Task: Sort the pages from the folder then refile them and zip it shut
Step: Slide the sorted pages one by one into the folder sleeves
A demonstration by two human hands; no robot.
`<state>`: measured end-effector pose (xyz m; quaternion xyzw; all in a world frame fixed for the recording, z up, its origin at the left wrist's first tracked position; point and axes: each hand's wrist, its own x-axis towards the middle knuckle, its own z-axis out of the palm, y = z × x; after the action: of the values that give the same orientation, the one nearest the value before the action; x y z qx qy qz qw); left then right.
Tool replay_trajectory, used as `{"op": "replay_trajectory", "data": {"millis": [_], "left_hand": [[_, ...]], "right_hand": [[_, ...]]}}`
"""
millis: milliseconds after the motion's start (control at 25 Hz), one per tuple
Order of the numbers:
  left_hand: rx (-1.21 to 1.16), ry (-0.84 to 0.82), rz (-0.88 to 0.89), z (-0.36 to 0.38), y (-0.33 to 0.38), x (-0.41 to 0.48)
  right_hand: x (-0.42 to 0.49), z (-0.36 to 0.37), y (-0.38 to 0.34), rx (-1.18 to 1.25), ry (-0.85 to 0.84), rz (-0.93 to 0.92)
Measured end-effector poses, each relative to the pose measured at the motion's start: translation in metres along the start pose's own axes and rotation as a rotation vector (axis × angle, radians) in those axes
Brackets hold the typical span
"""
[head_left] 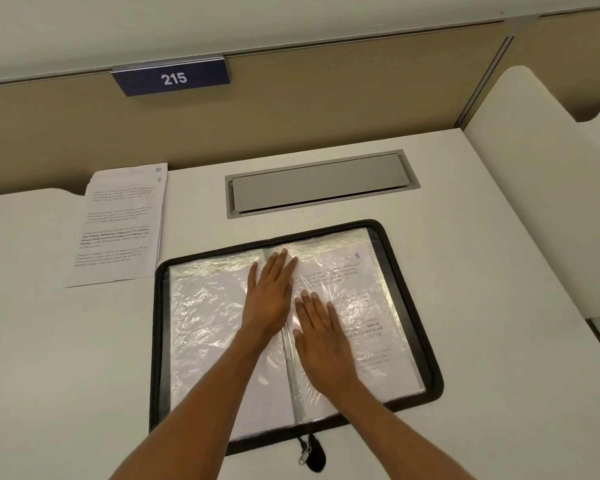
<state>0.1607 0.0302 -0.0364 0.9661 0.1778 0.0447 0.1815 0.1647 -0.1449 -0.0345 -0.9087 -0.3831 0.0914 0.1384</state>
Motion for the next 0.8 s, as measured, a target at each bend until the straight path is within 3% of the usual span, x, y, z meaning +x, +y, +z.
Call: {"op": "replay_trajectory", "data": {"millis": [440,800], "left_hand": [[0.127,-0.063,-0.015,0.001,0.002,-0.002],[0.131,-0.053,-0.026,0.002,0.003,-0.002]], "right_hand": [[-0.051,-0.03,0.101,-0.061,0.116,0.171],[-0.088,-0.043,0.106,0.154,0.317,0.441]]}}
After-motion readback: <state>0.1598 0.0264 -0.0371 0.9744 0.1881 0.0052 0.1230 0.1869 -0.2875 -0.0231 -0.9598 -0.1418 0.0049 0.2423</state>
